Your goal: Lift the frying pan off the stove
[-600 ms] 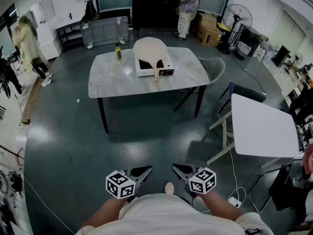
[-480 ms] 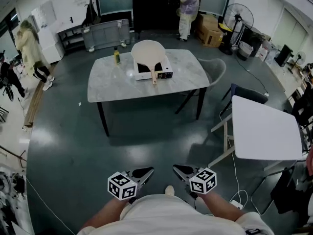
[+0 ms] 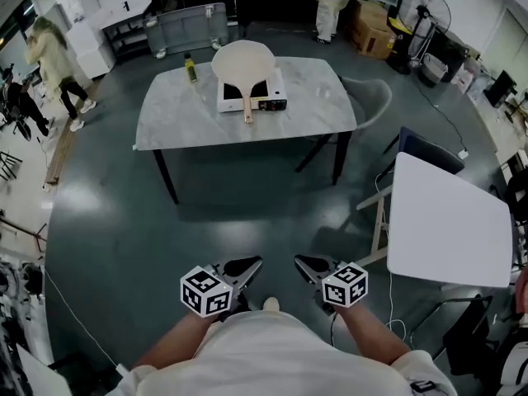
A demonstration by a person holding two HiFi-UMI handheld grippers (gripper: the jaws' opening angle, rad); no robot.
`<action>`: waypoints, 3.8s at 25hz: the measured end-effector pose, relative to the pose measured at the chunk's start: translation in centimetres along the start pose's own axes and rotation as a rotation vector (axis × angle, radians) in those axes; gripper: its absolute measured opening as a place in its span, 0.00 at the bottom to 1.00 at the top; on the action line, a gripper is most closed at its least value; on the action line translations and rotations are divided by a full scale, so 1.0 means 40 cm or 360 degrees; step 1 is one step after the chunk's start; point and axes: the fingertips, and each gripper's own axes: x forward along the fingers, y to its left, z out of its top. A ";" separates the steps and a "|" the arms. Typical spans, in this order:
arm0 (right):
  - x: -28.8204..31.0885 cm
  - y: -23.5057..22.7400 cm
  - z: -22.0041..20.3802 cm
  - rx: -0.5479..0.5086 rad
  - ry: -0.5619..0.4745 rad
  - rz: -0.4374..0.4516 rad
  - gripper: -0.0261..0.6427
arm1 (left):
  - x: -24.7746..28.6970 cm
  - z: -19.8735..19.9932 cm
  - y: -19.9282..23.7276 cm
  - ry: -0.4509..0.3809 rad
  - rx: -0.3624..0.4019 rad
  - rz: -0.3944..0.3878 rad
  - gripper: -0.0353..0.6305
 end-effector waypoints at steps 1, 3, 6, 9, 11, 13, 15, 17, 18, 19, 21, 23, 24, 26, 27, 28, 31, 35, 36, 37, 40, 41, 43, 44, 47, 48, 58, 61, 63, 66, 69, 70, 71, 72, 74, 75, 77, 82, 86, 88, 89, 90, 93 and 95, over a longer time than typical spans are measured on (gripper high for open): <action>0.008 -0.021 0.011 0.0010 -0.0007 0.0007 0.05 | 0.010 0.004 0.015 0.0002 -0.0009 0.0017 0.09; 0.030 -0.064 0.040 0.0048 -0.0017 0.0025 0.05 | 0.031 0.023 0.052 -0.0003 -0.0035 0.0041 0.09; 0.072 -0.117 0.095 0.0099 -0.0022 0.0051 0.13 | 0.064 0.061 0.109 -0.0014 -0.0081 0.0045 0.09; 0.118 -0.196 0.164 0.0140 -0.0010 0.0039 0.15 | 0.136 0.107 0.189 -0.0028 -0.0131 0.0012 0.09; 0.169 -0.269 0.216 0.0203 -0.0002 0.0025 0.17 | 0.199 0.148 0.274 -0.0029 -0.0154 -0.0014 0.09; 0.223 -0.332 0.275 0.0286 -0.0008 0.0017 0.22 | 0.246 0.196 0.364 -0.0019 -0.0175 -0.0034 0.09; 0.264 -0.392 0.340 0.0321 -0.0010 -0.0009 0.23 | 0.282 0.255 0.436 -0.0021 -0.0185 -0.0064 0.13; 0.304 -0.455 0.401 0.0325 0.0009 -0.0042 0.25 | 0.312 0.308 0.500 -0.0040 -0.0204 -0.0093 0.16; 0.328 -0.482 0.429 0.0336 0.0016 -0.0050 0.25 | 0.324 0.327 0.532 -0.0048 -0.0220 -0.0100 0.17; 0.355 -0.507 0.455 0.0356 0.0014 -0.0049 0.26 | 0.334 0.340 0.567 -0.0051 -0.0238 -0.0102 0.18; 0.414 -0.555 0.507 0.0408 -0.0004 -0.0039 0.27 | 0.352 0.362 0.641 -0.0048 -0.0292 -0.0094 0.21; 0.473 -0.599 0.562 0.0452 -0.0019 -0.0017 0.28 | 0.369 0.386 0.706 -0.0065 -0.0380 -0.0078 0.24; 0.501 -0.618 0.590 0.0467 -0.0019 0.0001 0.29 | 0.377 0.397 0.732 -0.0081 -0.0420 -0.0067 0.25; 0.563 -0.651 0.645 0.0482 -0.0007 0.0050 0.31 | 0.390 0.411 0.779 -0.0109 -0.0471 -0.0034 0.26; 0.598 -0.669 0.671 0.0493 0.0005 0.0078 0.32 | 0.395 0.416 0.804 -0.0118 -0.0493 -0.0014 0.27; 0.636 -0.687 0.696 0.0509 0.0019 0.0110 0.33 | 0.401 0.422 0.830 -0.0128 -0.0517 0.0008 0.28; 0.755 -0.746 0.765 0.0569 0.0071 0.0216 0.37 | 0.424 0.445 0.910 -0.0162 -0.0584 0.0076 0.31; 0.911 -0.829 0.852 0.0641 0.0135 0.0341 0.40 | 0.474 0.486 1.021 -0.0213 -0.0678 0.0163 0.35; 0.946 -0.847 0.872 0.0660 0.0155 0.0370 0.41 | 0.489 0.497 1.047 -0.0226 -0.0705 0.0184 0.36; 0.979 -0.865 0.890 0.0677 0.0180 0.0399 0.42 | 0.506 0.509 1.073 -0.0239 -0.0732 0.0202 0.38; 1.076 -0.911 0.935 0.0731 0.0261 0.0486 0.45 | 0.554 0.530 1.150 -0.0269 -0.0815 0.0260 0.41; 1.108 -0.922 0.947 0.0746 0.0283 0.0515 0.46 | 0.569 0.534 1.175 -0.0274 -0.0840 0.0277 0.41; 1.168 -0.940 0.965 0.0769 0.0330 0.0556 0.48 | 0.601 0.536 1.216 -0.0275 -0.0887 0.0295 0.43; 1.194 -0.949 0.968 0.0778 0.0355 0.0568 0.49 | 0.617 0.534 1.232 -0.0272 -0.0906 0.0299 0.43; 1.268 -0.966 0.968 0.0828 0.0418 0.0603 0.50 | 0.655 0.529 1.274 -0.0271 -0.0960 0.0306 0.44; 1.288 -0.967 0.964 0.0849 0.0438 0.0620 0.51 | 0.666 0.527 1.286 -0.0280 -0.0987 0.0299 0.44; 1.398 -0.933 0.970 0.1043 0.0463 0.0780 0.37 | 0.741 0.513 1.326 -0.0259 -0.1120 0.0188 0.36; 1.390 -0.931 0.965 0.0993 0.0473 0.0767 0.31 | 0.741 0.507 1.321 -0.0265 -0.1117 0.0203 0.25; 1.364 -0.921 0.968 0.0961 0.0471 0.0774 0.31 | 0.740 0.514 1.294 -0.0267 -0.1085 0.0187 0.25; 1.344 -0.911 0.979 0.0958 0.0457 0.0782 0.30 | 0.735 0.539 1.265 -0.0291 -0.1054 0.0146 0.25; 1.344 -0.911 0.994 0.0979 0.0433 0.0784 0.30 | 0.731 0.566 1.259 -0.0344 -0.1060 0.0098 0.25; 1.336 -0.909 0.998 0.0987 0.0420 0.0785 0.30 | 0.730 0.574 1.249 -0.0353 -0.1054 0.0084 0.25; 1.327 -0.907 1.001 0.0997 0.0408 0.0784 0.30 | 0.729 0.582 1.238 -0.0357 -0.1047 0.0068 0.25; 1.319 -0.907 1.003 0.1007 0.0397 0.0780 0.30 | 0.729 0.590 1.228 -0.0358 -0.1045 0.0049 0.25; 1.314 -0.908 1.008 0.1023 0.0379 0.0766 0.30 | 0.726 0.603 1.218 -0.0356 -0.1055 0.0010 0.25; 1.313 -0.908 1.012 0.1028 0.0368 0.0760 0.30 | 0.724 0.608 1.216 -0.0353 -0.1059 -0.0006 0.25; 1.306 -0.902 1.025 0.1026 0.0337 0.0761 0.30 | 0.716 0.617 1.210 -0.0339 -0.1048 -0.0033 0.25; 1.230 -0.867 1.059 0.1005 0.0239 0.0756 0.30 | 0.695 0.634 1.146 -0.0265 -0.0953 -0.0104 0.25; 1.194 -0.857 1.095 0.1008 0.0137 0.0715 0.30 | 0.675 0.661 1.120 -0.0199 -0.0887 -0.0197 0.25; 1.160 -0.846 1.105 0.1007 0.0080 0.0690 0.30 | 0.661 0.668 1.090 -0.0166 -0.0845 -0.0242 0.25; 1.133 -0.837 1.107 0.1010 0.0047 0.0683 0.30 | 0.654 0.669 1.067 -0.0150 -0.0823 -0.0267 0.25; 1.104 -0.827 1.107 0.1020 0.0012 0.0679 0.30 | 0.647 0.668 1.041 -0.0135 -0.0801 -0.0295 0.25; 1.021 -0.801 1.100 0.1055 -0.0093 0.0643 0.30 | 0.623 0.659 0.968 -0.0090 -0.0740 -0.0386 0.25; 0.974 -0.791 1.088 0.1070 -0.0154 0.0606 0.30 | 0.609 0.648 0.931 -0.0048 -0.0707 -0.0435 0.25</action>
